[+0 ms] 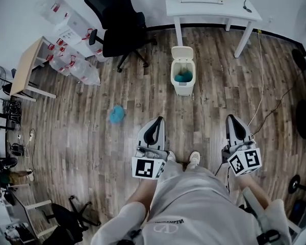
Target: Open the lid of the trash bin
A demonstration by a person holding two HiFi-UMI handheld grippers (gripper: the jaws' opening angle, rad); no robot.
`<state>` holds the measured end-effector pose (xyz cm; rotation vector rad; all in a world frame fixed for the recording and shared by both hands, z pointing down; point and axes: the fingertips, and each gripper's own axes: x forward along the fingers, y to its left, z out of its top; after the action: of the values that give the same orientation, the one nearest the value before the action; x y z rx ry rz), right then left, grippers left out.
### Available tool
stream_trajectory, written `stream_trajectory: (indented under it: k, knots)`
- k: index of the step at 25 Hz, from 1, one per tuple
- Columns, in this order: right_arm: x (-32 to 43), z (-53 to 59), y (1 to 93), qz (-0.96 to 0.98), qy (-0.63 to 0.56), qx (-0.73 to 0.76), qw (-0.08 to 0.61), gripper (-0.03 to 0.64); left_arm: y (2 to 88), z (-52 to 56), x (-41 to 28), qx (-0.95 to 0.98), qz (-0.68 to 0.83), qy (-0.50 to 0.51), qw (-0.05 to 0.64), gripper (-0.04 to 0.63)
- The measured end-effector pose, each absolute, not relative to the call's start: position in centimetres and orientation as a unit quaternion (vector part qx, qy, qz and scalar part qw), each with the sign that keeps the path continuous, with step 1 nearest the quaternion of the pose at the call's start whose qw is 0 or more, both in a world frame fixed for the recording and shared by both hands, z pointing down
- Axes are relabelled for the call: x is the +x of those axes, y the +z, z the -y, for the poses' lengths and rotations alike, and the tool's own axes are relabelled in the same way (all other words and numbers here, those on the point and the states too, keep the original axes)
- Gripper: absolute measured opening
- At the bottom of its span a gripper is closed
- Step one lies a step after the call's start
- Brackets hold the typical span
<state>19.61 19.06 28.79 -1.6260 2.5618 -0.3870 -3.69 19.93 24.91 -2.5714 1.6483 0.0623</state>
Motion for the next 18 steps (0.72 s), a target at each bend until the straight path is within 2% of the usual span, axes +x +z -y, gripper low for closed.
stream_trajectory:
  k: [18]
  knots:
    - [16.7,-20.0,27.2,-0.816,-0.113,-0.566,0.034,0.016,23.3,-19.9,-9.7,-0.846,-0.529,0.043,0.053,-0.002]
